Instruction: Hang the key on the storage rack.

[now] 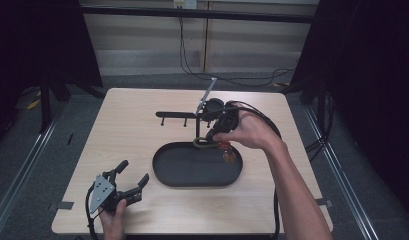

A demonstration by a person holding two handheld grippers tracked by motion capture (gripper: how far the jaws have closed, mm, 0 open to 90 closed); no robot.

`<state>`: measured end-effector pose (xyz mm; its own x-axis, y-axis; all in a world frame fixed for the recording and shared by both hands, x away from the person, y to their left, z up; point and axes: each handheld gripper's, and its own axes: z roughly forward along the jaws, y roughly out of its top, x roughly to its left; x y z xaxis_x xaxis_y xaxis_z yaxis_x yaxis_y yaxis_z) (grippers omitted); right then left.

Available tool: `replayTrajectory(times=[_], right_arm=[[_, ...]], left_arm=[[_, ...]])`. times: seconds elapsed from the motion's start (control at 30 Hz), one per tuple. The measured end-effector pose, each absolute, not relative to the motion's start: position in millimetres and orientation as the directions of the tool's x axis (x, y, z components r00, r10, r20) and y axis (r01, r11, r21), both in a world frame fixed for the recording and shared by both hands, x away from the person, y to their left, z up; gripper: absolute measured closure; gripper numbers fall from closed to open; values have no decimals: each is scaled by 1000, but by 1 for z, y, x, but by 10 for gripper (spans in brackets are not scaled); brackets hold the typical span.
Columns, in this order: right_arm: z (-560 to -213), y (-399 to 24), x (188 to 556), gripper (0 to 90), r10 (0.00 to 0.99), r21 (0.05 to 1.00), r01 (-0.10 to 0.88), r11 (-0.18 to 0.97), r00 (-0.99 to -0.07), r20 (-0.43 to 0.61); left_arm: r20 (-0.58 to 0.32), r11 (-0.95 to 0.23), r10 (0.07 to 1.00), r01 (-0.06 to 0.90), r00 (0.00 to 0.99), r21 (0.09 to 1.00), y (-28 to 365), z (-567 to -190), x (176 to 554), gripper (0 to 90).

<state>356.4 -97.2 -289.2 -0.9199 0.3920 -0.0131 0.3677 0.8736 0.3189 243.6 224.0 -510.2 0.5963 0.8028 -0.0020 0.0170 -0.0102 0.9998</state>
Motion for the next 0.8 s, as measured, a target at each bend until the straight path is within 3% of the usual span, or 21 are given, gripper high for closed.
replayTrajectory(times=[0.47,0.8], right_arm=[[-281,-99,378,859,443,378,398,836,-896,-36],[-285,-99,388,858,461,362,411,837,-886,-59]], left_arm=[[-1,-12,802,18,597,1000,224,-510,244,161],[-2,-10,803,16,596,1000,224,-510,244,160]])
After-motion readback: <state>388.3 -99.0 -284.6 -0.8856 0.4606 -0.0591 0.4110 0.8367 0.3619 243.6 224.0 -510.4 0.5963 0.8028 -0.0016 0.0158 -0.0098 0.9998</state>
